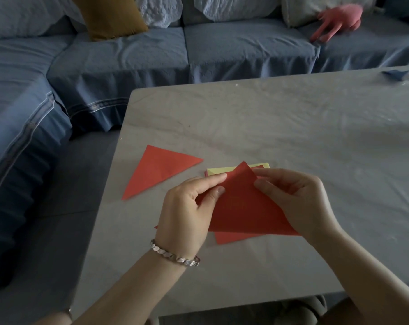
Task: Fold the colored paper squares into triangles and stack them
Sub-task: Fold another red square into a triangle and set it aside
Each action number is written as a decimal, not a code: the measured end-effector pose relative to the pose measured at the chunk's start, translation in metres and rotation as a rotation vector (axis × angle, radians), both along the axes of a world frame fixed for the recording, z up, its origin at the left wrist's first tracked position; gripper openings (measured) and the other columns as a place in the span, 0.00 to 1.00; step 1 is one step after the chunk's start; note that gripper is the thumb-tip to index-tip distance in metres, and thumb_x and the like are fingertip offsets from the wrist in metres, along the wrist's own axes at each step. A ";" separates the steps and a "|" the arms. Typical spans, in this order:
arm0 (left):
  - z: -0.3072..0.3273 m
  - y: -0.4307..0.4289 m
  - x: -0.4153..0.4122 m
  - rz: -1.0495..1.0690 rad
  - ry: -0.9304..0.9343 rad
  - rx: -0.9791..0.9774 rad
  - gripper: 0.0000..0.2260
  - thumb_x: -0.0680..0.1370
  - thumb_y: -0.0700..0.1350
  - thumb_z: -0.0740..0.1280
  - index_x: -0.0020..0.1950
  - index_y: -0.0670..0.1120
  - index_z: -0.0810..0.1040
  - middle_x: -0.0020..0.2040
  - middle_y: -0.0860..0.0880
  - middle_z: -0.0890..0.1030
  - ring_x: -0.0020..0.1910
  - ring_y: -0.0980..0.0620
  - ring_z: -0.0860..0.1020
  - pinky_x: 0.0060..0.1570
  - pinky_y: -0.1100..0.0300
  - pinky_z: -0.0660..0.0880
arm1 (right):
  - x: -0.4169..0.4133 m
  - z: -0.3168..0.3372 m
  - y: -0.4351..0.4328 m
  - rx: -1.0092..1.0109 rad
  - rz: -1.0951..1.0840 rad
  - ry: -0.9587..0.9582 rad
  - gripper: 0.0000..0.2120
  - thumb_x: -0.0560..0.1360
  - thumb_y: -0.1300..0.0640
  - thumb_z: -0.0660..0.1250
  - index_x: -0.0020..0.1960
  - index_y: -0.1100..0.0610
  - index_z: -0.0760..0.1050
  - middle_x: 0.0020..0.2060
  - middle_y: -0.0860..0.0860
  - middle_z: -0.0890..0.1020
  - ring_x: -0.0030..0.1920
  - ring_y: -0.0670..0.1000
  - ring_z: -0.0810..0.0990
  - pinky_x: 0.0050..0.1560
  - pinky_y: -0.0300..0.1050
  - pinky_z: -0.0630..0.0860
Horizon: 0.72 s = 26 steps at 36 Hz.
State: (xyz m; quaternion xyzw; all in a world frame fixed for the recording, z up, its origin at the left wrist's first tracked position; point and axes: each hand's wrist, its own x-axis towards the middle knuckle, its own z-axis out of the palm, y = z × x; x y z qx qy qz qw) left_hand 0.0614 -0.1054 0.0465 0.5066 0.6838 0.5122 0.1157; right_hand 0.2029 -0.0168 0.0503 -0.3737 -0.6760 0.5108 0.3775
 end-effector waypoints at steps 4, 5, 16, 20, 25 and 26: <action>0.003 -0.001 0.000 -0.012 -0.028 -0.018 0.11 0.71 0.36 0.70 0.50 0.48 0.83 0.44 0.63 0.79 0.45 0.72 0.77 0.46 0.79 0.68 | 0.001 0.001 0.001 0.006 0.010 -0.019 0.17 0.68 0.62 0.72 0.35 0.38 0.81 0.27 0.41 0.80 0.29 0.38 0.76 0.34 0.27 0.70; 0.003 -0.002 0.000 -0.015 -0.034 -0.024 0.11 0.72 0.36 0.70 0.50 0.48 0.83 0.44 0.63 0.79 0.46 0.71 0.77 0.46 0.79 0.68 | 0.001 0.002 0.001 0.006 0.015 -0.023 0.17 0.67 0.62 0.72 0.35 0.37 0.81 0.28 0.42 0.81 0.30 0.38 0.76 0.35 0.29 0.72; 0.006 -0.003 -0.001 -0.018 -0.158 -0.082 0.13 0.72 0.36 0.70 0.47 0.55 0.80 0.42 0.66 0.79 0.44 0.72 0.77 0.45 0.79 0.68 | 0.001 0.005 0.002 0.026 0.051 -0.025 0.15 0.66 0.59 0.72 0.37 0.37 0.81 0.32 0.44 0.83 0.32 0.40 0.79 0.38 0.32 0.75; 0.008 -0.004 0.000 -0.049 -0.167 -0.105 0.15 0.72 0.36 0.69 0.48 0.56 0.80 0.43 0.66 0.79 0.46 0.72 0.77 0.47 0.79 0.69 | 0.001 0.007 0.001 0.046 0.074 -0.031 0.15 0.68 0.63 0.72 0.39 0.41 0.81 0.31 0.41 0.83 0.32 0.37 0.78 0.37 0.28 0.72; 0.008 -0.004 0.000 -0.063 -0.156 -0.115 0.14 0.73 0.36 0.69 0.50 0.55 0.80 0.45 0.64 0.80 0.45 0.69 0.78 0.46 0.78 0.69 | 0.002 0.008 0.003 0.057 0.079 -0.059 0.12 0.67 0.61 0.72 0.41 0.43 0.81 0.33 0.43 0.83 0.33 0.39 0.79 0.37 0.29 0.73; 0.008 -0.004 0.000 -0.058 -0.161 -0.117 0.13 0.72 0.37 0.69 0.50 0.55 0.80 0.44 0.65 0.80 0.45 0.68 0.78 0.45 0.77 0.70 | 0.002 0.008 0.003 0.054 0.087 -0.054 0.13 0.67 0.62 0.72 0.40 0.43 0.80 0.31 0.42 0.83 0.33 0.38 0.79 0.37 0.28 0.72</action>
